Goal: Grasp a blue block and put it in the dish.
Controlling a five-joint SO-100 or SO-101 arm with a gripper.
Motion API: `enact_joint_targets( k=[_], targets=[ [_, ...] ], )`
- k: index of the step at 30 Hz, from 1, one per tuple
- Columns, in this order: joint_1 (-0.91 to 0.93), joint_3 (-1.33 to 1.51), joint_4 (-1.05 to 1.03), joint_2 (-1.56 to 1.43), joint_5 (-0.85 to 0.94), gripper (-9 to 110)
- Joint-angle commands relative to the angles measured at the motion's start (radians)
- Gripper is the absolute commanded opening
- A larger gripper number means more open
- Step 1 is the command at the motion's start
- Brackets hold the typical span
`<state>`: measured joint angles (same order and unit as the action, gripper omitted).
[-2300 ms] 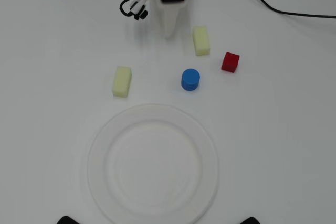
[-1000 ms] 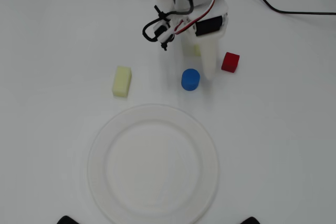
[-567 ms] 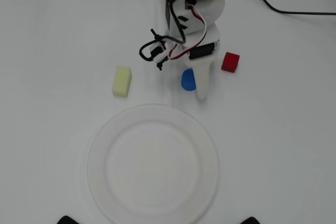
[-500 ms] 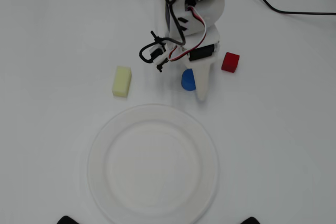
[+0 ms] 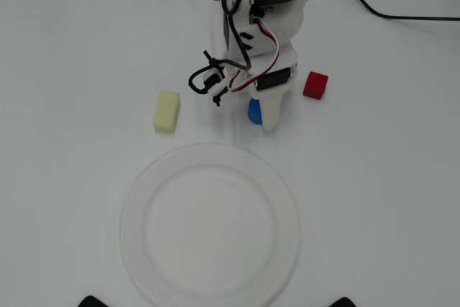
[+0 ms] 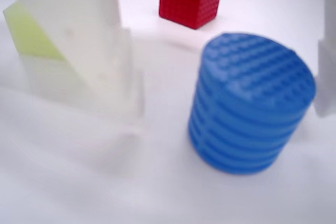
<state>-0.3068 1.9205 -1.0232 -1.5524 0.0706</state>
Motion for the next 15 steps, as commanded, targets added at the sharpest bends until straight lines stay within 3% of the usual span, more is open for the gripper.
enact_joint_targets(
  k=[1, 15],
  targets=[
    [-0.002, -0.028, 0.011, -0.003, 0.017, 23],
    [0.003, -0.031, 0.020, -0.058, 0.040, 0]
  ],
)
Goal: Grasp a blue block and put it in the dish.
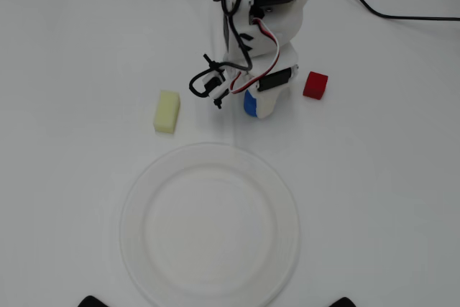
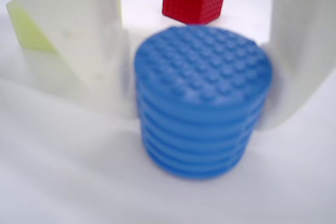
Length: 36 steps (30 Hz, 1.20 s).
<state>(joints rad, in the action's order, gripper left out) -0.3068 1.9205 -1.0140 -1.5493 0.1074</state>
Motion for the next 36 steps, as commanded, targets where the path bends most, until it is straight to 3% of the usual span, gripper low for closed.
enact_joint_targets(
  k=[1, 10, 16, 22, 36],
  targets=[
    [0.005, -0.020, 0.009, -0.094, 0.005, 0],
    [0.038, 0.040, 0.017, -0.500, 0.055, 0],
    [0.115, 0.077, 0.206, -0.586, 0.141, 0],
    [0.163, 0.061, 0.379, -0.471, 0.176, 0],
    [0.219, -0.299, 0.385, 0.078, 0.103, 0]
  ],
)
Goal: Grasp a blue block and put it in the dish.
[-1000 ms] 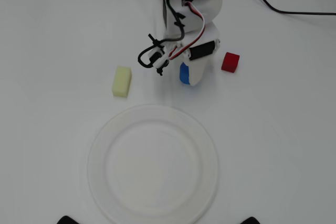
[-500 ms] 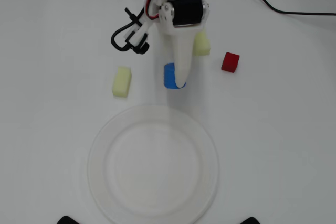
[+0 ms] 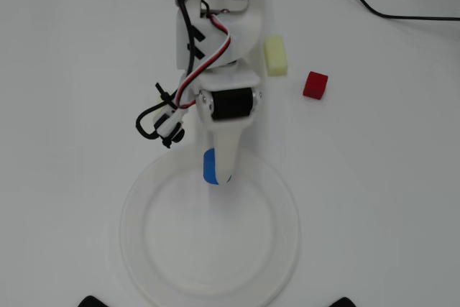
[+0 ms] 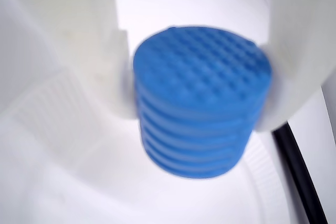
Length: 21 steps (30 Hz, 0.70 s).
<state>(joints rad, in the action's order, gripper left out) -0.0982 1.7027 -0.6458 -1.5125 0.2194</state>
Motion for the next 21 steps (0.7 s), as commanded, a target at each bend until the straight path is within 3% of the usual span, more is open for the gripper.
enact_joint_targets(
  k=[1, 16, 21],
  targets=[
    [0.011, -0.089, 0.017, 0.064, -0.009, 0],
    [0.058, -0.127, 0.011, 0.202, -0.021, 2],
    [0.057, -0.127, -0.008, 0.198, -0.023, 13]
  ],
)
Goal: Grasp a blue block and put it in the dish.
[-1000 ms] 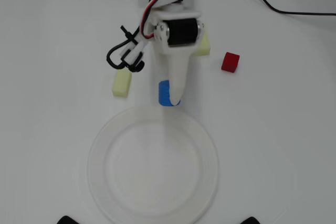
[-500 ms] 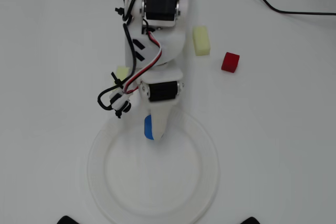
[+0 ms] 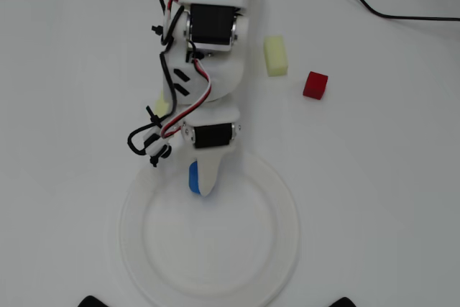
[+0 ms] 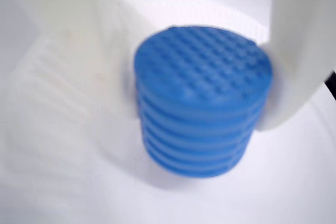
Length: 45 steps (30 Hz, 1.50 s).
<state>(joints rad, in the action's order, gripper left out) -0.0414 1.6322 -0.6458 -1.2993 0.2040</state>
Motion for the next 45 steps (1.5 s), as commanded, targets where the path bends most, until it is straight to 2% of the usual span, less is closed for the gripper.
enact_joint_targets(
  k=[1, 13, 22, 32, 38, 45],
  targets=[
    [-0.002, -0.057, -0.015, -0.018, -0.008, 17],
    [0.003, -0.057, -0.152, -0.178, -0.032, 41],
    [-0.009, -0.015, -0.397, -0.508, -0.031, 48],
    [-0.026, 0.604, -0.397, -1.215, -0.025, 50],
    [0.015, 0.983, -0.400, -1.669, 0.037, 48],
    [0.083, 1.246, -0.506, -2.037, 0.057, 47]
  ],
)
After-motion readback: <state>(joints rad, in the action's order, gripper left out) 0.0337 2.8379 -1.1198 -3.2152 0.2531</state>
